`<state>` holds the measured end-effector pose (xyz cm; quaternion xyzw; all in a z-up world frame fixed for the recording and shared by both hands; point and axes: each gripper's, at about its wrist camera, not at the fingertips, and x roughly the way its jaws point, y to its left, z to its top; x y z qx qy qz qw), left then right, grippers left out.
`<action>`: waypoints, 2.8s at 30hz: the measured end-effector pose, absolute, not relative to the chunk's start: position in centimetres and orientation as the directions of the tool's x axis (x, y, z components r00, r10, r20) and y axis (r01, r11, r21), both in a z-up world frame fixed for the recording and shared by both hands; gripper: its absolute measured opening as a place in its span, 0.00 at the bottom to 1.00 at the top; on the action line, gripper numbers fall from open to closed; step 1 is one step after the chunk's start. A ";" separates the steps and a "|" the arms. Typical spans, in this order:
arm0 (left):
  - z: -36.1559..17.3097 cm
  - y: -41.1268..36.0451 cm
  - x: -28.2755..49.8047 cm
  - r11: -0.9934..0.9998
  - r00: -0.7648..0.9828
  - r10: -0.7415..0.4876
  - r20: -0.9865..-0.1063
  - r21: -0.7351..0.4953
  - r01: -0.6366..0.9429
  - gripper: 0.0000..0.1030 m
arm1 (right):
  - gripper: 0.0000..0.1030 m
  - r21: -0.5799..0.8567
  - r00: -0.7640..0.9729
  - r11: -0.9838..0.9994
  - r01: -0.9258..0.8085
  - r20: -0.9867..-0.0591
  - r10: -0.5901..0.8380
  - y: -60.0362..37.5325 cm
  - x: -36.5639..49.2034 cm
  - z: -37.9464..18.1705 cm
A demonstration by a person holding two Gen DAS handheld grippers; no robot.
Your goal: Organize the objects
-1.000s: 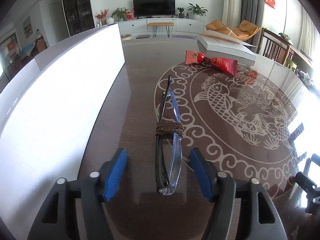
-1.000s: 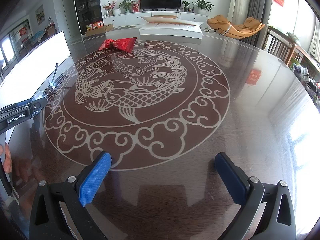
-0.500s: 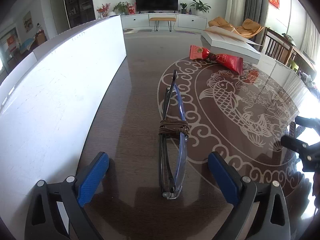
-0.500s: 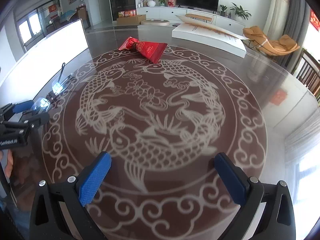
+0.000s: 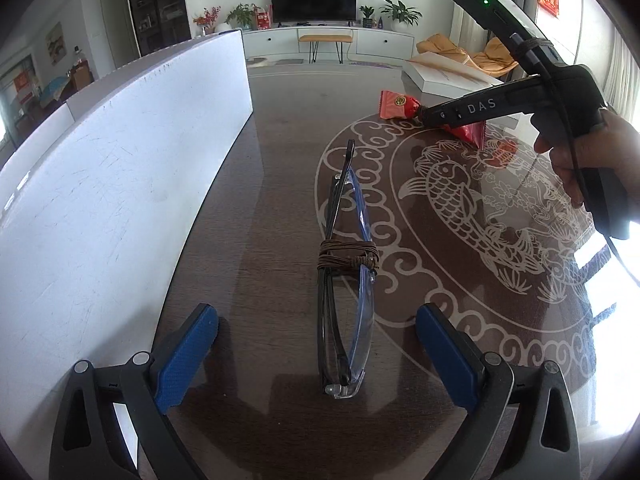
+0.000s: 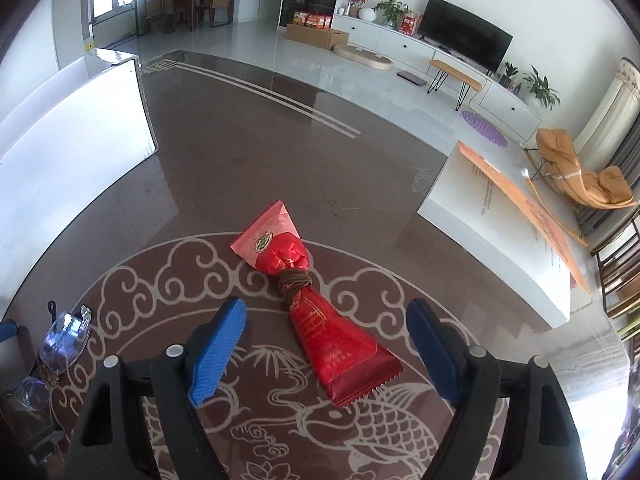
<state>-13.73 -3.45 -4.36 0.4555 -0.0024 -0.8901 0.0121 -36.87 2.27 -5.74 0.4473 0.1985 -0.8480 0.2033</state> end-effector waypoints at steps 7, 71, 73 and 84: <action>-4.4 -3.5 -13.7 -1.000 -0.585 -0.024 -0.811 0.015 0.019 0.99 | 0.21 -0.053 -0.490 -0.883 0.466 -0.847 -0.208 5.4 -35.3 -6.3; -4.4 -3.4 -13.7 -1.000 -0.585 -0.022 -0.811 0.015 0.017 0.99 | 1.00 -0.012 -0.571 -0.988 0.154 -0.817 -0.080 11.6 -11.4 -7.6; -4.4 -3.4 -13.7 -1.000 -0.585 -0.022 -0.811 0.015 0.017 0.99 | 1.00 -0.012 -0.571 -0.988 0.155 -0.817 -0.080 11.6 -11.4 -7.6; -4.4 -3.5 -13.7 -1.000 -0.585 -0.021 -0.811 0.015 0.016 0.99 | 1.00 -0.012 -0.571 -0.988 0.155 -0.817 -0.080 11.6 -11.4 -7.6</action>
